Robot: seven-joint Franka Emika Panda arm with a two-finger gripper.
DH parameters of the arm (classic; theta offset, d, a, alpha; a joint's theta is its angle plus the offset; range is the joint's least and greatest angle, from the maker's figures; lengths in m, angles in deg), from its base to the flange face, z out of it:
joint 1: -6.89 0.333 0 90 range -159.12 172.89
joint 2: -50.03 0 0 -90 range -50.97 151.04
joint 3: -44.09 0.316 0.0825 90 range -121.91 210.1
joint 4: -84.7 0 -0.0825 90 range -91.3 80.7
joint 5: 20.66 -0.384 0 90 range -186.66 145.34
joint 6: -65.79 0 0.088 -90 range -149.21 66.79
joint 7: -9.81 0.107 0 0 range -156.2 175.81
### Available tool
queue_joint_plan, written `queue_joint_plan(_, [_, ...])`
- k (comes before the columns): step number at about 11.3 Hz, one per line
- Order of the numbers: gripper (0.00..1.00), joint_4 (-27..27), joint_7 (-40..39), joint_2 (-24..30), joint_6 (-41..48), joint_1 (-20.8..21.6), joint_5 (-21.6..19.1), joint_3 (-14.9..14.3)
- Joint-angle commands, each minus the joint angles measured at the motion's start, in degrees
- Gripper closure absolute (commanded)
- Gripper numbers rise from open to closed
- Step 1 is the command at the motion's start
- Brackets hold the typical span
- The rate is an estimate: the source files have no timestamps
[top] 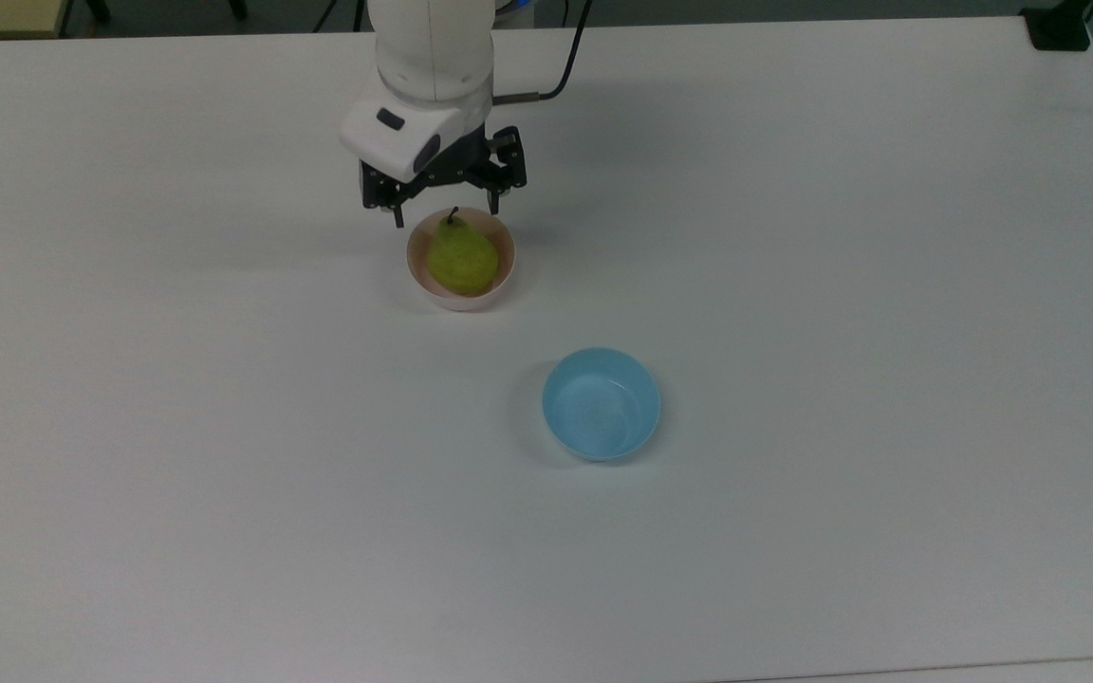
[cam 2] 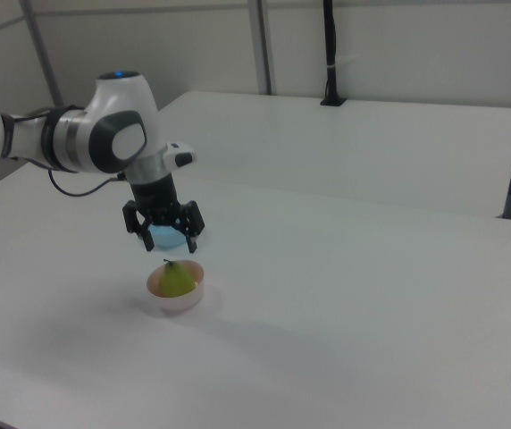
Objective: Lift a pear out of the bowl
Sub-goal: 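Move the gripper down over the green pear in the pink bowl, then close the gripper around the green pear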
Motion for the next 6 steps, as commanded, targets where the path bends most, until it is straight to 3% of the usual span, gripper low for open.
queue_joint_plan(1, [0.04, -2.5, -3.4, -1.3, -2.8, 0.6, 0.1, -0.4])
queue_joint_plan(6, [0.14, -4.7, -3.4, -4.4, -7.4, 2.3, 0.5, -0.4])
